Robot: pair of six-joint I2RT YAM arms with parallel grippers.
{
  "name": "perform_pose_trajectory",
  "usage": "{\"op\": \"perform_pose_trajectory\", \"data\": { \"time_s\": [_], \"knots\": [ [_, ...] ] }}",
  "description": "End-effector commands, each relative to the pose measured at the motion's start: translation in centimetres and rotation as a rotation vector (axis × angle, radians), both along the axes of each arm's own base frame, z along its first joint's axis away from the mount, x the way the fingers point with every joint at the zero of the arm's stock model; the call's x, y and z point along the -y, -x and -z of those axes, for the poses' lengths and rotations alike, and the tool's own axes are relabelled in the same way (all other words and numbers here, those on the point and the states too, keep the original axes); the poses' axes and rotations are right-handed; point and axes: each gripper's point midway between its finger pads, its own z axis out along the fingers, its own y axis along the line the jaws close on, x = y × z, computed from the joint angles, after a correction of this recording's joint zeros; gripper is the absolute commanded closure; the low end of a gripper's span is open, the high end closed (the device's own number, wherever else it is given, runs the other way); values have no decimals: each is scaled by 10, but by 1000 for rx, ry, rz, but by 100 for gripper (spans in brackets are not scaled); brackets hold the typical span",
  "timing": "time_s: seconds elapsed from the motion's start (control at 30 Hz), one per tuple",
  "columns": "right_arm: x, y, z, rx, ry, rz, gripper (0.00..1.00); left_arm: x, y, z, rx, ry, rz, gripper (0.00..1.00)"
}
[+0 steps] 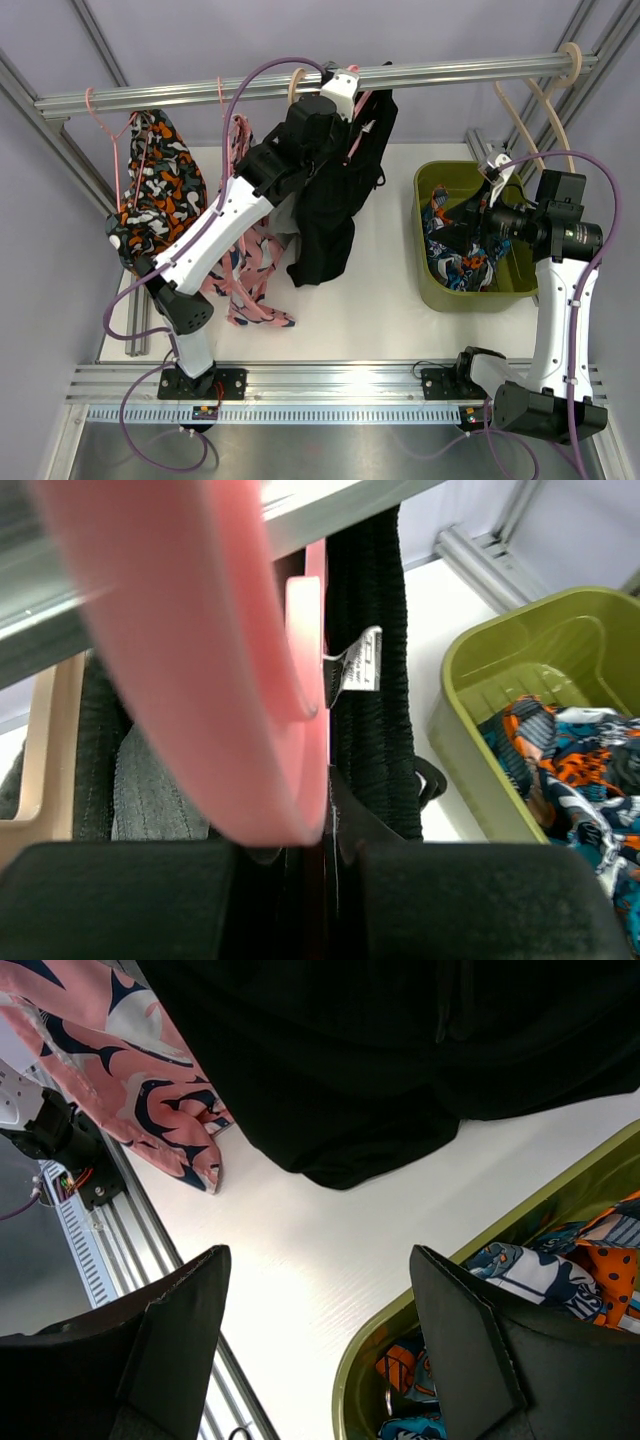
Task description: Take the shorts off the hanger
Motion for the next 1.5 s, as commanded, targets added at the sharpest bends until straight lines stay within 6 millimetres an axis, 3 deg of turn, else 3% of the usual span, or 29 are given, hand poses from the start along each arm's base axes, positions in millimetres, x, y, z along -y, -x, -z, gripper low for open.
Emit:
{"op": "perform_pose_trajectory", "data": {
  "time_s": [0.0,0.13,0.27,0.4,0.43,0.5,0.53,0.7,0.73,0.77,0.87,0.9,0.93,1.0,1.1,1.13,1.37,1.47],
  "knots": [
    [-6,6,-18,59,-22,-31,20,-12,27,-101,211,197,68,100],
    [-7,6,-20,59,-28,-34,20,-17,38,-119,244,252,90,100],
    [-7,5,-20,58,-31,-33,20,-19,45,-123,247,269,105,100],
    [-6,3,-22,53,-39,-22,22,-17,51,-109,208,256,135,100],
    [-6,2,-23,48,-44,-13,23,-12,53,-95,174,245,155,100],
    [-5,-3,-26,37,-57,15,26,-13,60,-88,151,247,178,100],
    [-4,-5,-27,27,-64,33,28,-9,63,-70,109,237,198,100],
    [-4,-22,-31,20,-57,143,34,-9,87,-36,16,228,257,100],
    [-12,-21,-33,-2,-72,146,34,-8,92,-31,0,229,271,100],
    [-7,-33,-35,24,-53,214,35,-6,97,-15,-33,213,278,100],
    [-20,-44,-44,27,-64,305,35,-10,117,-8,-63,231,300,100],
    [-24,-48,-44,10,-80,329,35,-10,122,8,-92,218,303,100],
    [-22,-56,-46,-14,-103,411,35,-14,130,5,-90,239,308,100],
    [-40,-61,-50,-30,-121,426,35,-12,143,23,-135,232,320,100],
    [-55,-73,-45,-81,-121,482,35,-16,159,28,-145,247,324,100],
    [-58,-75,-43,-100,-126,483,35,-17,162,38,-165,245,311,100],
    [-85,-84,-16,-117,-30,442,36,-20,181,37,-173,296,321,100],
    [-93,-88,-9,-120,-9,430,41,-19,183,39,-181,300,321,100]
  ]
}}
